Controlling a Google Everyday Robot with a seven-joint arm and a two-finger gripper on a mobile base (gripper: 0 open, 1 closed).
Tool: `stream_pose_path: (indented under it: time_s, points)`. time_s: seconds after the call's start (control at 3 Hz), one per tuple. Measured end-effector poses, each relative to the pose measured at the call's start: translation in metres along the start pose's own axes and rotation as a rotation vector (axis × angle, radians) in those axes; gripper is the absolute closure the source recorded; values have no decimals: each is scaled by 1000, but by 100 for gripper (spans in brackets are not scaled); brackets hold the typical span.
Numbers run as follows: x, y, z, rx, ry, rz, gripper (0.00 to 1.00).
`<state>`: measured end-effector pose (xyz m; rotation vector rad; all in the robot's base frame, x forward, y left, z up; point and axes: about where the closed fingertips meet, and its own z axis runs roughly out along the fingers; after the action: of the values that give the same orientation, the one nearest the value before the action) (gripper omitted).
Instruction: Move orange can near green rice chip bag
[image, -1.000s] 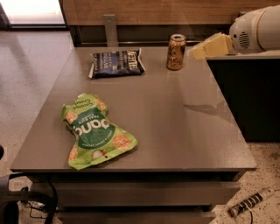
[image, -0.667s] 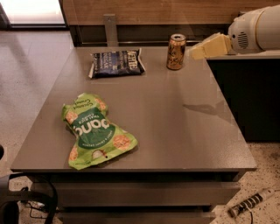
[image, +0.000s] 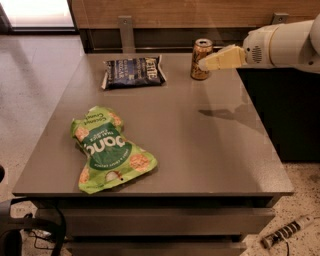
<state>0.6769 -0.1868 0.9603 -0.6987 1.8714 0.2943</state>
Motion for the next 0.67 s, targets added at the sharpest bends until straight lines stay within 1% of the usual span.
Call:
stream_pose_path:
  time_s: [0.33,0.67]
  points:
    - [12,-9,62,-63,-122,47,0]
    - [18,-15,92,-94,-177,62,0]
